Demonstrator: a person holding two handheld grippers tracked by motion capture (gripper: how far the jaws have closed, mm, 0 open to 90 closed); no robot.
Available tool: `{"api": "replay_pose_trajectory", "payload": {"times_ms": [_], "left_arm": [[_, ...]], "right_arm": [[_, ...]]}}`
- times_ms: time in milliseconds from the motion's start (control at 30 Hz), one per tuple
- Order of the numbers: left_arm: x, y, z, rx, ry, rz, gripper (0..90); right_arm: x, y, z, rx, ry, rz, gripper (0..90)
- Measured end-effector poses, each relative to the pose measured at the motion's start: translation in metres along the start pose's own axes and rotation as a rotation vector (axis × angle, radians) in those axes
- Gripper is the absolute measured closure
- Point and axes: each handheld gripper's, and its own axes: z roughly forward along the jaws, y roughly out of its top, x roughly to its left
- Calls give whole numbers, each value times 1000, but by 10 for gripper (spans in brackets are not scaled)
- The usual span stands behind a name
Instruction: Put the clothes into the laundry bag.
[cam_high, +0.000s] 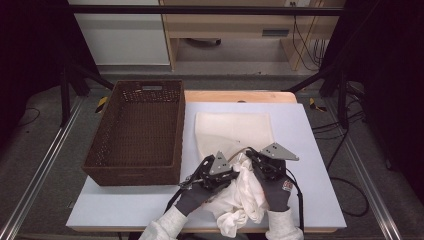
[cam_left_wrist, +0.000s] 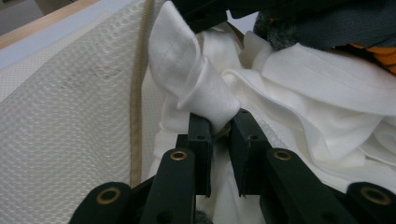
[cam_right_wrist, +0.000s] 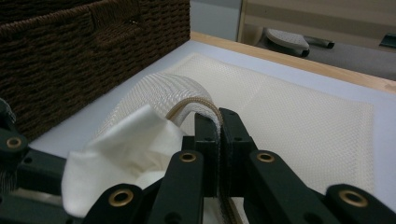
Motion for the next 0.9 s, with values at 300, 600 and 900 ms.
{"api": "replay_pose_trajectory", "payload": {"times_ms": [300, 600, 900], "left_arm": [[12, 8, 33, 156, 125, 16, 761], [13, 3, -3, 31, 50, -68, 459], [-9, -26, -38, 31, 35, -72, 205]], "right_arm": [[1, 2, -6, -46, 13, -4, 874], [-2, 0, -10, -37, 6, -19, 873], [-1, -2, -14, -30, 8, -20, 872]]}}
